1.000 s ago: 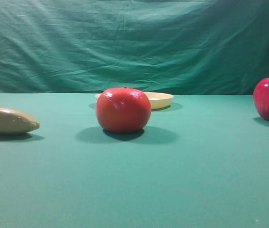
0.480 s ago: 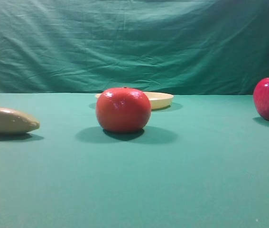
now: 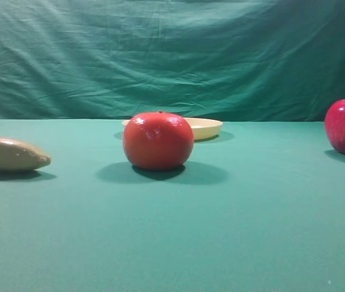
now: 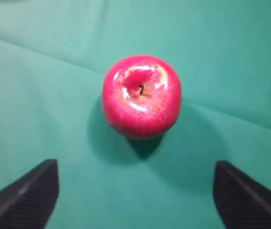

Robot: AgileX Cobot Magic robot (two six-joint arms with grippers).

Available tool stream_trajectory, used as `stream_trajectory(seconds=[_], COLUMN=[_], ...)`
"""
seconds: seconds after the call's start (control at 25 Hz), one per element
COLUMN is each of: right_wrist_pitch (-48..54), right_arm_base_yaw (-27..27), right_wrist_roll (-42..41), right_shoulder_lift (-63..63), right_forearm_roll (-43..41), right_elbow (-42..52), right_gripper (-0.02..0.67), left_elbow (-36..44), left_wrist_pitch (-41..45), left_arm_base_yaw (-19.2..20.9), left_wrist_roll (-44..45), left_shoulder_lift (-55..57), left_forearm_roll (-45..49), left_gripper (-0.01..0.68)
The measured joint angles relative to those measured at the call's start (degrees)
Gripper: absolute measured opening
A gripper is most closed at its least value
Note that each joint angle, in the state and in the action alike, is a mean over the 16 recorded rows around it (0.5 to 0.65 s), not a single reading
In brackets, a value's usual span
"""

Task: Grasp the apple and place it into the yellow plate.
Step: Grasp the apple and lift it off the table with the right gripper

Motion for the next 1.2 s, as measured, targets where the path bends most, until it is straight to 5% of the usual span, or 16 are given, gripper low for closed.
stream_trajectory(seconds=[0.16,0.56,1.2], right_wrist_pitch=[-0.1,-1.7,-1.2], right_arm_base_yaw=[0.8,1.2,2.5], right_wrist_roll=[0.3,1.2,1.3], right_shoulder_lift=[5.0,17.3,24.1], right_forearm_roll=[-0.9,-3.3,-3.7], right_elbow=[-3.1,-9.8,-16.4], right_gripper=[0.634,0.642,0.516], left_elbow=[0.0,0.0,0.0], left_wrist_pitch=[0.0,0.0,0.0], left_arm_base_yaw=[0.0,0.0,0.0], left_wrist_roll=[0.0,0.0,0.0], left_shoulder_lift=[0.0,0.0,0.0], left_forearm_roll=[0.0,0.0,0.0], left_gripper=[0.157,0.157,0.157])
